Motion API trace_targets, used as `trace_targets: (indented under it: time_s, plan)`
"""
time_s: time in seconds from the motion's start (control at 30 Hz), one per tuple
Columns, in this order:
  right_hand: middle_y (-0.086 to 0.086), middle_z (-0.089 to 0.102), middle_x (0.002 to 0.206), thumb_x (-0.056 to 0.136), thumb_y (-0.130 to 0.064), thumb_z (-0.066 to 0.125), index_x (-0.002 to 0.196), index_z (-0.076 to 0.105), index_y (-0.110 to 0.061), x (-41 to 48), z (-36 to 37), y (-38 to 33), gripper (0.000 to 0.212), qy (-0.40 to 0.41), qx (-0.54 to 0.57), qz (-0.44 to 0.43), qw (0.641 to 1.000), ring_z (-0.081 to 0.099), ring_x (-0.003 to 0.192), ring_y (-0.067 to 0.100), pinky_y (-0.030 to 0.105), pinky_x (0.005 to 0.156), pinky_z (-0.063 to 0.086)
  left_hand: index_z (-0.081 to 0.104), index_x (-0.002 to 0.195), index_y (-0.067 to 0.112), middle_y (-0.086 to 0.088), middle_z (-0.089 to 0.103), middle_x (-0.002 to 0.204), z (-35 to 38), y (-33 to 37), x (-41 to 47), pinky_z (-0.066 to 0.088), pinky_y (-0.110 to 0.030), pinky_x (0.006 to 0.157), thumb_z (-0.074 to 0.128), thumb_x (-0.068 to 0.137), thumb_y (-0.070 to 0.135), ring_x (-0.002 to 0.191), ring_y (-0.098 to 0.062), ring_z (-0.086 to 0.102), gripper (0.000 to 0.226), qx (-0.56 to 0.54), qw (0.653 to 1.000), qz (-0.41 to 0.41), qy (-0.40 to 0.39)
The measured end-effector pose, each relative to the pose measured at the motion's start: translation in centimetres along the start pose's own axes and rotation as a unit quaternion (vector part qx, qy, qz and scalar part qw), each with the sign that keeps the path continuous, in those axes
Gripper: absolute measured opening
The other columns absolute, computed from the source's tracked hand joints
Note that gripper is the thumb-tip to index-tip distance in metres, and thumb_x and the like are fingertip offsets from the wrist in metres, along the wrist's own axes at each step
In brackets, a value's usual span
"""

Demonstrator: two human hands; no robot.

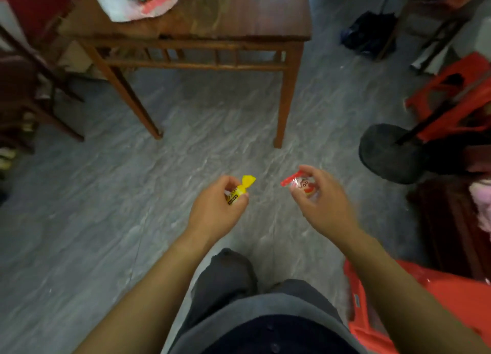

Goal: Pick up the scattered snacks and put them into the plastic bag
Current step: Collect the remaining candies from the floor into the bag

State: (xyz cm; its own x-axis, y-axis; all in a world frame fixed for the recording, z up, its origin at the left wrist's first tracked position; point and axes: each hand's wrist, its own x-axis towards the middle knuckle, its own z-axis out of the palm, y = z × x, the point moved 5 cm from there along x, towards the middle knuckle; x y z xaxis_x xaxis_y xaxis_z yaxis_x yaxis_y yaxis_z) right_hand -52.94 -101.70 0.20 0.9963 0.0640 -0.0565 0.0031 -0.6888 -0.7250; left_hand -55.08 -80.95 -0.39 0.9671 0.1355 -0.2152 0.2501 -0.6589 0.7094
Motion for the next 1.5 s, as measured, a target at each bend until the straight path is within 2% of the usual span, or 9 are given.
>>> trace_targets:
  time_s: [0.2,0.47,0.6,0.73,0.87,1.0,1.13,1.23,1.5]
  plan:
    - [0.001,0.053,0.120,0.084,-0.027,0.062,0.126,0.048,-0.019,12.8,4.7,-3.8,0.045,-0.086,0.010,-0.050,0.995,0.053,0.103,0.012,0.025,0.091,0.042,0.058,0.085,0.025,0.004,0.064,0.083,-4.3,-2.0,11.0,0.040,-0.030,0.060,0.064,0.082,0.032,0.071,-0.013,0.056,0.010,-0.004,0.998,-0.045,0.054]
    - [0.001,0.054,0.119,0.084,-0.026,0.063,0.126,0.049,-0.018,32.3,7.9,-11.4,0.045,-0.065,0.019,-0.084,0.994,0.053,0.105,0.012,0.023,0.089,0.040,0.058,0.086,0.027,0.005,0.063,0.088,-12.6,-1.5,30.6,0.042,-0.030,0.061,0.063,0.081,0.041,0.070,-0.012,0.056,0.015,0.017,0.997,-0.034,0.062]
    - [-0.007,0.050,0.113,0.085,-0.027,0.062,0.126,0.048,-0.020,40.1,9.9,-14.4,0.045,-0.086,0.016,-0.102,0.991,0.047,0.097,0.003,0.012,0.080,0.031,0.059,0.085,0.024,0.005,0.062,0.082,-15.9,-2.0,37.0,0.039,-0.026,0.056,0.064,0.082,0.037,0.066,-0.008,0.052,0.014,-0.008,0.993,-0.058,0.102]
    - [0.000,0.054,0.118,0.083,-0.028,0.063,0.124,0.050,-0.018,47.8,12.6,-15.8,0.044,-0.113,0.024,-0.115,0.987,0.051,0.106,0.011,0.018,0.087,0.035,0.059,0.085,0.022,0.003,0.062,0.082,-17.6,-3.3,43.6,0.039,-0.029,0.062,0.065,0.082,0.036,0.069,-0.014,0.054,0.015,-0.008,0.990,-0.093,0.107]
    - [-0.002,0.053,0.122,0.083,-0.032,0.062,0.126,0.049,-0.022,57.6,15.1,-17.9,0.045,-0.144,0.030,-0.134,0.980,0.051,0.109,0.012,0.016,0.086,0.034,0.061,0.089,0.022,0.006,0.061,0.083,-20.9,-3.6,52.2,0.038,-0.026,0.066,0.066,0.081,0.032,0.077,-0.014,0.056,0.013,0.002,0.984,-0.095,0.149]
    - [-0.006,0.049,0.125,0.086,-0.036,0.058,0.128,0.044,-0.027,66.7,16.3,-21.9,0.046,-0.174,0.034,-0.151,0.972,0.051,0.099,0.007,0.017,0.081,0.040,0.063,0.097,0.021,0.004,0.065,0.090,-24.7,-3.6,60.1,0.042,-0.027,0.072,0.067,0.080,0.032,0.082,-0.015,0.058,0.020,0.021,0.980,-0.112,0.164]
    - [-0.006,0.050,0.121,0.087,-0.038,0.056,0.128,0.042,-0.027,72.4,18.2,-24.8,0.045,-0.196,0.035,-0.169,0.965,0.050,0.099,0.005,0.012,0.076,0.041,0.065,0.105,0.017,-0.005,0.066,0.104,-28.6,-3.1,66.1,0.040,-0.025,0.075,0.068,0.080,0.031,0.093,-0.023,0.060,0.028,0.080,0.974,-0.091,0.189]
    - [-0.003,0.051,0.123,0.087,-0.040,0.055,0.128,0.042,-0.027,74.7,19.9,-26.2,0.045,-0.210,0.034,-0.183,0.960,0.053,0.105,0.010,0.026,0.086,0.050,0.064,0.109,0.020,-0.003,0.064,0.110,-31.2,-3.3,69.5,0.043,-0.028,0.079,0.067,0.081,0.034,0.098,-0.021,0.059,0.032,0.115,0.971,-0.075,0.194]
    - [-0.005,0.046,0.134,0.087,-0.041,0.054,0.134,0.035,-0.028,79.3,25.7,-28.8,0.052,-0.187,-0.018,-0.130,0.973,0.047,0.118,0.013,0.028,0.092,0.042,0.061,0.114,0.024,-0.002,0.062,0.117,-34.5,-6.8,79.1,0.044,-0.032,0.086,0.064,0.082,0.036,0.105,-0.021,0.056,0.034,0.140,0.984,-0.028,0.109]
